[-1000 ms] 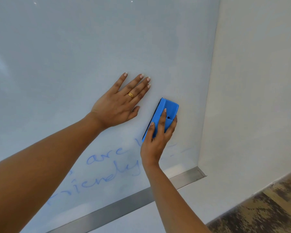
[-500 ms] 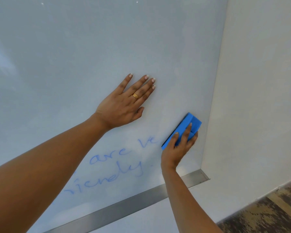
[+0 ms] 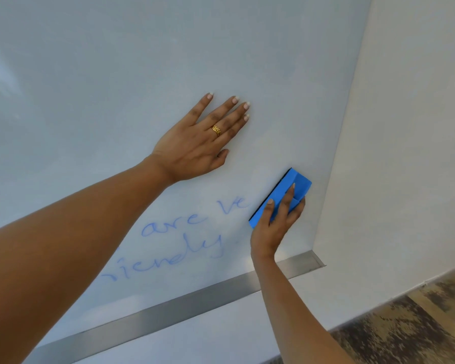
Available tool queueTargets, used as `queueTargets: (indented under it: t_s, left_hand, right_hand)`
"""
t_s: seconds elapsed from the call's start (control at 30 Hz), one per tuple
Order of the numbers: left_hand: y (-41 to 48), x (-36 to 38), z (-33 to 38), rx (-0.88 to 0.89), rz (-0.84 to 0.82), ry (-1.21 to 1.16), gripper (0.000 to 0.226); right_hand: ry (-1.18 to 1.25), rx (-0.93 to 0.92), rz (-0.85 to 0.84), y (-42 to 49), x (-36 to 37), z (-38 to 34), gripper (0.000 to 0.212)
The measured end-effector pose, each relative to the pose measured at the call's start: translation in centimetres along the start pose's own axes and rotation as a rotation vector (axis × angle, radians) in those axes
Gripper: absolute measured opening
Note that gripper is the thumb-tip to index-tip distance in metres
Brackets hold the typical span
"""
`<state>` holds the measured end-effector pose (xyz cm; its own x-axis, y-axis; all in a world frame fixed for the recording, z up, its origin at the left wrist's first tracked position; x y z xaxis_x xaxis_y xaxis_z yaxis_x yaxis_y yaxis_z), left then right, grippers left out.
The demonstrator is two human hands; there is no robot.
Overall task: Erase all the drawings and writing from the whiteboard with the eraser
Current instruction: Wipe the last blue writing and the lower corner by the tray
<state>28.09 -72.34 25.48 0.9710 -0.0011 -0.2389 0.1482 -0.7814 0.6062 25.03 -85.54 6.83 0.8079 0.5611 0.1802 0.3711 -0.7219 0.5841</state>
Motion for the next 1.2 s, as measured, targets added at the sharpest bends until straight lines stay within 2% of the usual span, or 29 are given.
queueTargets:
  t_s: [0.33,0.47,0.6,0.77,1.07,1.2]
  left_hand:
    - [-6.8,-0.7,-3.2,0.086,-0.091,-0.126,0.055]
    - [-10.4,-1.2,-5.1,0.074,-0.120,-0.124,0.055]
    - [-12.6,-1.6,-6.6,0.069,-0.122,-0.097,0.055]
    - [-13.4,-1.5,-6.8,0.068,-0.117,-0.068,0.056]
    - [-13.7,-1.0,-6.5,0.092,-0.119,-0.039,0.056]
    - [-13.6,-1.1,-6.4,0.084,-0.122,-0.051,0.055]
  right_hand:
    - [-0.068,-0.208,-0.082,-6.2,4.6,-5.8,0.046]
    - [-0.088,-0.259,-0.210,-9.3,6.3,-7.7,0.047]
    - [-0.146,-0.453,-0.372,-12.3,7.5,-9.1,0.048]
    - [-0.230,-0.571,-0.430,-11.6,6.8,-8.1,0.048]
    - [-0.157,-0.267,-0.127,-4.3,3.0,-3.7,0.049]
    - [-0.155,-0.221,-0.093,-4.1,3.0,-3.7,0.047]
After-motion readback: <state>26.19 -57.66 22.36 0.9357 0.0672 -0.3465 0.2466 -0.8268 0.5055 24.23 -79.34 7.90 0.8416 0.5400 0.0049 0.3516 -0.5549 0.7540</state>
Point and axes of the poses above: each hand's wrist, its own y-axis towards the middle knuckle, its own x-axis out of the palm, z = x × y, the point moved 3 cm from there along y, towards the middle knuckle, and after that the axes turned 9 degrees about -x, right-handed, at the moved point
